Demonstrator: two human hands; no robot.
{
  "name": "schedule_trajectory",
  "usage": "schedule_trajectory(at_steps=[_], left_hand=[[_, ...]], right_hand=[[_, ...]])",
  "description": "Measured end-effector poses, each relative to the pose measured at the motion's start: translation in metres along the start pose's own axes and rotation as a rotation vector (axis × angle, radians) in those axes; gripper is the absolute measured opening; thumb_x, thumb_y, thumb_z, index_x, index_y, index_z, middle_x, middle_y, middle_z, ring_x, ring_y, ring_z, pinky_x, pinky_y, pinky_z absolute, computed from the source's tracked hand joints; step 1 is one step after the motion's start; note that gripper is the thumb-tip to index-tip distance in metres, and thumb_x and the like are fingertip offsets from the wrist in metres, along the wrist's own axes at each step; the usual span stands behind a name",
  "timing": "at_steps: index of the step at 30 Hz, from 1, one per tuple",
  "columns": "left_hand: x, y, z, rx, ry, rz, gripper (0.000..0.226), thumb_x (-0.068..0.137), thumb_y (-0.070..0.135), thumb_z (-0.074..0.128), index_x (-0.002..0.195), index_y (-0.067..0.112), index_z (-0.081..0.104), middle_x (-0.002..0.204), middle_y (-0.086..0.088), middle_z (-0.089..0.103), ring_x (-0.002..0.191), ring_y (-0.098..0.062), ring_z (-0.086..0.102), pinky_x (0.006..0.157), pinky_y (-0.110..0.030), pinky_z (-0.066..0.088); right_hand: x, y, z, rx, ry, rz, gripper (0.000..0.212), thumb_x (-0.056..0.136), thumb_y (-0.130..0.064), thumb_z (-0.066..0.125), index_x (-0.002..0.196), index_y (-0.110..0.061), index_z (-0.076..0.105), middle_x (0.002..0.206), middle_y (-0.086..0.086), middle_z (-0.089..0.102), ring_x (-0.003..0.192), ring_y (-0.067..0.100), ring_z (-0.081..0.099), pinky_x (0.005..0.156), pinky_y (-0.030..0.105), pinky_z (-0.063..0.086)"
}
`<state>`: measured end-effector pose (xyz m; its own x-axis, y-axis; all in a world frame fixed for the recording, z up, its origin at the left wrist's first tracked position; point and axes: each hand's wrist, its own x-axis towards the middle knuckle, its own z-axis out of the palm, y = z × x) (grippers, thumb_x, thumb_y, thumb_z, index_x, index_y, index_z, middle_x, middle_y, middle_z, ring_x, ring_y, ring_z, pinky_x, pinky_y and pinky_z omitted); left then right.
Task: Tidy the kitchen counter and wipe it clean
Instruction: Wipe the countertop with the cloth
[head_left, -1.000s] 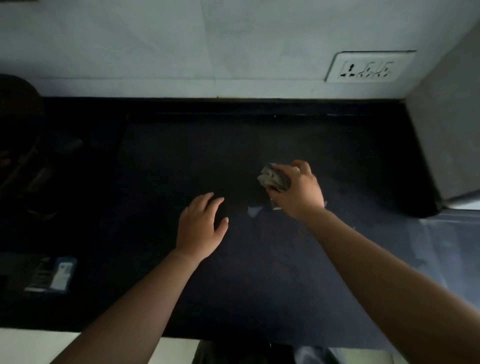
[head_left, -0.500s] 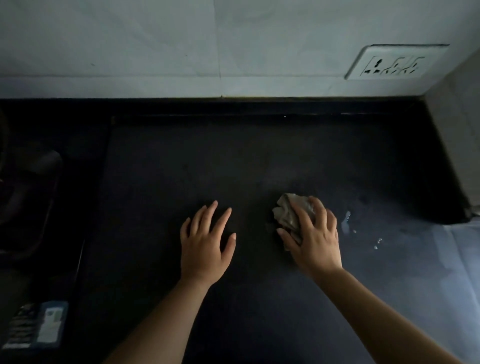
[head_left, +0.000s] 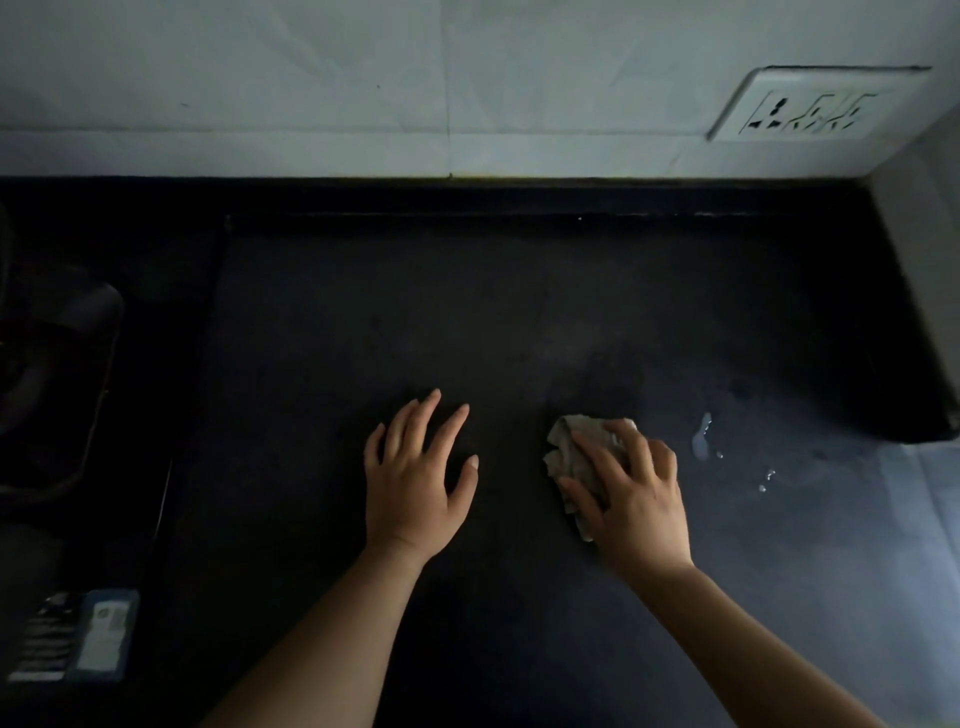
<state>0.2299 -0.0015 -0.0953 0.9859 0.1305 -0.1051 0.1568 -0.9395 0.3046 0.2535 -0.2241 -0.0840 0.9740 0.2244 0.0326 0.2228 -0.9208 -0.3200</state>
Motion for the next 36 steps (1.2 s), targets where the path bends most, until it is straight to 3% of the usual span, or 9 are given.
schedule_trajectory(at_steps=[6,10,13,15,20,24,29,34,36], left_hand=[[0.001,0.001,0.000,-0.002,0.007,-0.004,0.051,0.086,0.048,0.041,0.135,0.035,0.041,0.150,0.001,0.036,0.137,-0.022,0.032,0.107,-0.050,0.028],[0.000,-0.001,0.001,0.004,0.010,0.003,0.051,0.086,0.048,0.041,0.136,0.035,0.040,0.150,0.001,0.035,0.138,-0.021,0.031,0.108,-0.050,0.027],[0.000,-0.001,0.001,-0.003,0.011,0.006,0.051,0.087,0.048,0.040,0.136,0.035,0.041,0.150,0.001,0.035,0.138,-0.021,0.030,0.108,-0.049,0.025],[0.000,-0.001,0.002,-0.005,0.014,0.010,0.051,0.087,0.048,0.041,0.136,0.035,0.041,0.150,0.001,0.034,0.138,-0.021,0.030,0.108,-0.049,0.025],[0.000,-0.001,0.002,-0.004,0.019,0.010,0.051,0.087,0.048,0.041,0.136,0.035,0.040,0.150,0.000,0.034,0.137,-0.021,0.031,0.108,-0.050,0.027],[-0.001,0.000,0.001,-0.007,0.033,0.008,0.050,0.087,0.047,0.041,0.135,0.034,0.042,0.149,0.000,0.037,0.136,-0.022,0.033,0.107,-0.051,0.029],[-0.001,0.000,0.001,0.000,0.034,0.019,0.050,0.087,0.047,0.040,0.136,0.034,0.041,0.149,0.000,0.036,0.136,-0.023,0.033,0.107,-0.050,0.027],[-0.001,0.001,0.000,0.007,0.039,0.022,0.050,0.089,0.047,0.039,0.136,0.033,0.040,0.148,-0.001,0.037,0.137,-0.023,0.033,0.108,-0.051,0.029],[-0.002,0.003,0.000,0.027,0.035,0.027,0.050,0.089,0.047,0.039,0.137,0.032,0.039,0.149,-0.002,0.037,0.137,-0.024,0.032,0.108,-0.052,0.029]], right_hand=[[0.038,-0.029,0.011,0.121,0.085,0.285,0.043,0.085,-0.045,0.056,0.123,-0.025,0.054,0.134,0.011,0.043,0.111,0.040,0.036,0.081,0.052,0.049],[0.028,-0.043,0.017,0.071,0.028,0.090,0.046,0.086,-0.050,0.049,0.127,-0.029,0.050,0.134,0.008,0.043,0.112,0.035,0.038,0.085,0.044,0.047],[-0.004,-0.021,0.010,0.034,-0.004,-0.036,0.047,0.085,-0.051,0.048,0.127,-0.029,0.051,0.133,0.009,0.045,0.111,0.033,0.040,0.083,0.047,0.050],[-0.011,-0.003,0.004,0.013,0.032,-0.018,0.047,0.084,-0.052,0.049,0.124,-0.028,0.054,0.130,0.009,0.047,0.110,0.033,0.040,0.079,0.048,0.052],[0.040,-0.022,0.008,0.047,0.110,0.252,0.044,0.085,-0.048,0.053,0.123,-0.026,0.054,0.133,0.011,0.045,0.111,0.041,0.038,0.081,0.049,0.049],[0.041,-0.044,0.017,0.044,0.058,0.150,0.044,0.084,-0.046,0.056,0.124,-0.026,0.053,0.133,0.011,0.045,0.111,0.038,0.041,0.082,0.047,0.047],[-0.014,-0.013,0.007,0.024,0.021,-0.037,0.046,0.084,-0.052,0.049,0.123,-0.028,0.055,0.130,0.009,0.049,0.108,0.033,0.042,0.081,0.044,0.051],[0.039,0.002,-0.004,0.065,0.056,0.158,0.047,0.083,-0.049,0.056,0.124,-0.026,0.054,0.132,0.010,0.045,0.111,0.039,0.040,0.082,0.048,0.049],[0.049,-0.010,0.000,0.035,0.013,0.110,0.048,0.085,-0.050,0.054,0.127,-0.027,0.051,0.136,0.011,0.042,0.114,0.039,0.038,0.086,0.047,0.046]])
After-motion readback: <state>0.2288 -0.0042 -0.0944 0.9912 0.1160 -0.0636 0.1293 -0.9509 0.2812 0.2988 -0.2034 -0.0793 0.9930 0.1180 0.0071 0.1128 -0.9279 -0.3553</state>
